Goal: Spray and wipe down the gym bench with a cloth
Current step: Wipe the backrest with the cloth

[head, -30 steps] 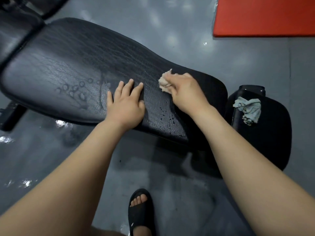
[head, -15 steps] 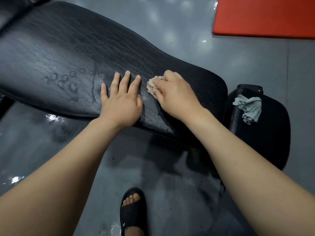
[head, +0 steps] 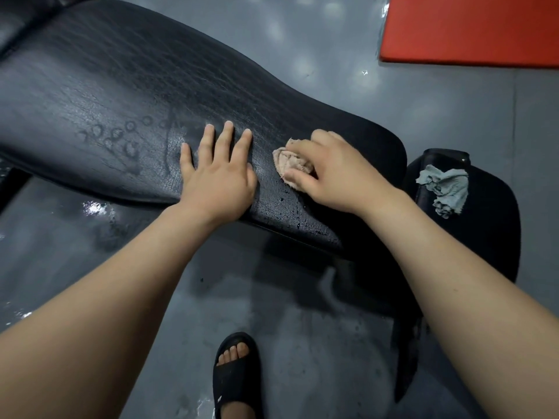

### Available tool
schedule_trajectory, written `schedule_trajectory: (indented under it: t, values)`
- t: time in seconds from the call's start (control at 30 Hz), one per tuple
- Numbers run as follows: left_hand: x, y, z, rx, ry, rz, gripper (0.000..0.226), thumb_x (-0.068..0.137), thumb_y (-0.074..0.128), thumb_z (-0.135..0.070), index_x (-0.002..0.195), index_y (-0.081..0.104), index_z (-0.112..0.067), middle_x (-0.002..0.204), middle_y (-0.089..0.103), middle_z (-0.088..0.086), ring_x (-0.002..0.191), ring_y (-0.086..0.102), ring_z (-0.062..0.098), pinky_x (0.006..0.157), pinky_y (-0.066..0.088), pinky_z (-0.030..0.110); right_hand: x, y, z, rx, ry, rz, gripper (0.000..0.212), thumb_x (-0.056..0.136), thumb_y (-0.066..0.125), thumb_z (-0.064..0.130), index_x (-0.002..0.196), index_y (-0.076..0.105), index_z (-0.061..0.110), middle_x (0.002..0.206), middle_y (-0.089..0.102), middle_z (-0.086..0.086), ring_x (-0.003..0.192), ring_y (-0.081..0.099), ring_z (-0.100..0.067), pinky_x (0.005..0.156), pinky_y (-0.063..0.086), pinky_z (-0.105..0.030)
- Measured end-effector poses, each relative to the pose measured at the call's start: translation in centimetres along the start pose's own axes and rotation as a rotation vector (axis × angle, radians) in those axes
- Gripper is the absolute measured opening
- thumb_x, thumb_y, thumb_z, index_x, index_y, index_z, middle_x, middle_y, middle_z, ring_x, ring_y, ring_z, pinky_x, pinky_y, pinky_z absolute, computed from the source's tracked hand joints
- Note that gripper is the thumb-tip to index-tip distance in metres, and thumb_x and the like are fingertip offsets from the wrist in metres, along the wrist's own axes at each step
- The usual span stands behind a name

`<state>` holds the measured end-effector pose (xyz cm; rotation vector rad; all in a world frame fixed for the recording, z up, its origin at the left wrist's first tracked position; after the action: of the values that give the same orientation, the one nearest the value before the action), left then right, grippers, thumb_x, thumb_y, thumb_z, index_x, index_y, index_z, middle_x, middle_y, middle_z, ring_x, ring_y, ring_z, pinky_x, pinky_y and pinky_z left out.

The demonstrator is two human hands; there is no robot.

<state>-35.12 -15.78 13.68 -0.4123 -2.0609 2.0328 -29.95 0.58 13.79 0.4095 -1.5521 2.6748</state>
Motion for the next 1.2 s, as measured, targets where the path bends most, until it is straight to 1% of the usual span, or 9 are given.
schedule_trajectory:
  t: [0.13, 0.23, 0.33, 0.53, 0.63, 0.8, 0.9, 1.0, 1.2]
  values:
    - [0.0, 0.0, 0.0, -0.009, 0.01, 0.025, 0.061, 0.105, 0.031, -0.038, 0.162, 0.01, -0.035, 0.171, -0.002, -0.003, 0.156, -0.01, 0.024, 0.122, -0.007, 0.06, -0.6, -0.8, -2.4, -0.036, 0.155, -0.094, 0.041, 0.094, 0.061, 0.049, 0.122, 0.066, 0.019, 0.096, 0.047, 0.001, 0.102, 0.051, -0.028, 0.085, 0.043, -0.036]
    - [0.0, -0.1, 0.1, -0.017, 0.02, 0.023, 0.06, 0.105, 0.032, -0.039, 0.161, 0.012, -0.035, 0.171, -0.001, -0.004, 0.156, -0.009, 0.024, 0.122, -0.007, 0.06, -0.9, 0.1, 0.4, -0.028, 0.047, -0.087, 0.04, 0.092, 0.058, 0.049, 0.111, 0.068, 0.016, 0.094, 0.055, -0.001, 0.093, 0.052, -0.027, 0.082, 0.047, -0.037]
    - [0.3, -0.5, 0.5, -0.074, 0.019, 0.035, 0.058, 0.105, 0.036, -0.037, 0.16, 0.019, -0.038, 0.171, 0.003, -0.005, 0.157, -0.007, 0.022, 0.123, -0.006, 0.058, -1.4, 1.5, 3.3, -0.005, -0.075, -0.003, 0.041, 0.091, 0.056, 0.051, 0.117, 0.067, 0.02, 0.094, 0.055, 0.002, 0.091, 0.053, -0.025, 0.083, 0.047, -0.038]
    - [-0.7, -1.7, 1.5, -0.117, 0.137, 0.037, 0.056, 0.103, 0.041, -0.021, 0.154, 0.035, -0.044, 0.168, 0.018, -0.011, 0.157, 0.004, 0.017, 0.125, 0.0, 0.05, -2.1, 0.1, 0.1, -0.063, 0.133, -0.101, 0.039, 0.093, 0.056, 0.048, 0.124, 0.062, 0.025, 0.103, 0.062, 0.001, 0.098, 0.056, -0.029, 0.09, 0.048, -0.047]
    - [-1.3, -1.5, 1.8, -0.067, 0.191, 0.023, 0.054, 0.105, 0.038, -0.027, 0.156, 0.03, -0.044, 0.169, 0.016, -0.01, 0.157, 0.003, 0.017, 0.125, 0.0, 0.051, -2.6, 1.2, 3.3, -0.009, -0.006, -0.017, 0.037, 0.091, 0.055, 0.05, 0.121, 0.062, 0.03, 0.096, 0.058, 0.006, 0.092, 0.054, -0.023, 0.087, 0.046, -0.042]
    - [-1.6, -1.1, 2.0, -0.061, 0.237, 0.013, 0.053, 0.107, 0.037, -0.028, 0.158, 0.027, -0.04, 0.169, 0.015, -0.007, 0.157, 0.003, 0.019, 0.124, 0.0, 0.052, -4.1, 2.1, 5.8, -0.056, -0.164, 0.12, 0.021, 0.083, 0.058, 0.046, 0.091, 0.06, 0.028, 0.078, 0.045, 0.009, 0.079, 0.046, -0.015, 0.079, 0.041, -0.039]
    - [-1.5, -1.1, 2.0, -0.064, 0.236, 0.031, 0.055, 0.107, 0.037, -0.026, 0.159, 0.025, -0.04, 0.17, 0.012, -0.008, 0.157, 0.0, 0.018, 0.124, -0.002, 0.051, -4.4, 2.3, 6.5, -0.101, -0.216, 0.062, 0.02, 0.079, 0.063, 0.038, 0.094, 0.062, 0.025, 0.081, 0.043, 0.008, 0.078, 0.043, -0.017, 0.074, 0.04, -0.04]
    - [-1.4, -1.4, 2.0, -0.076, 0.23, 0.038, 0.055, 0.107, 0.037, -0.024, 0.159, 0.025, -0.04, 0.17, 0.011, -0.008, 0.157, -0.002, 0.016, 0.124, -0.004, 0.049, -3.6, 3.4, 8.8, -0.137, -0.265, 0.027, 0.023, 0.084, 0.066, 0.036, 0.105, 0.067, 0.026, 0.087, 0.049, 0.004, 0.082, 0.048, -0.022, 0.073, 0.038, -0.039]
    - [-1.6, -1.1, 2.1, -0.069, 0.223, 0.032, 0.056, 0.106, 0.038, -0.024, 0.158, 0.026, -0.04, 0.17, 0.012, -0.008, 0.157, 0.0, 0.017, 0.124, -0.002, 0.05, -4.4, 2.9, 6.6, -0.073, -0.292, 0.16, 0.022, 0.072, 0.054, 0.044, 0.087, 0.061, 0.029, 0.084, 0.043, 0.009, 0.084, 0.046, -0.017, 0.079, 0.036, -0.041]
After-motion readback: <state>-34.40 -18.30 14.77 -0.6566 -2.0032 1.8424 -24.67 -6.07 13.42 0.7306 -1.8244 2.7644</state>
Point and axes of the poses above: each hand's wrist, its own x-axis towards the middle knuckle, its own y-axis out of the palm, z = x × y, the point moved 9 cm from there along x, towards the middle knuckle
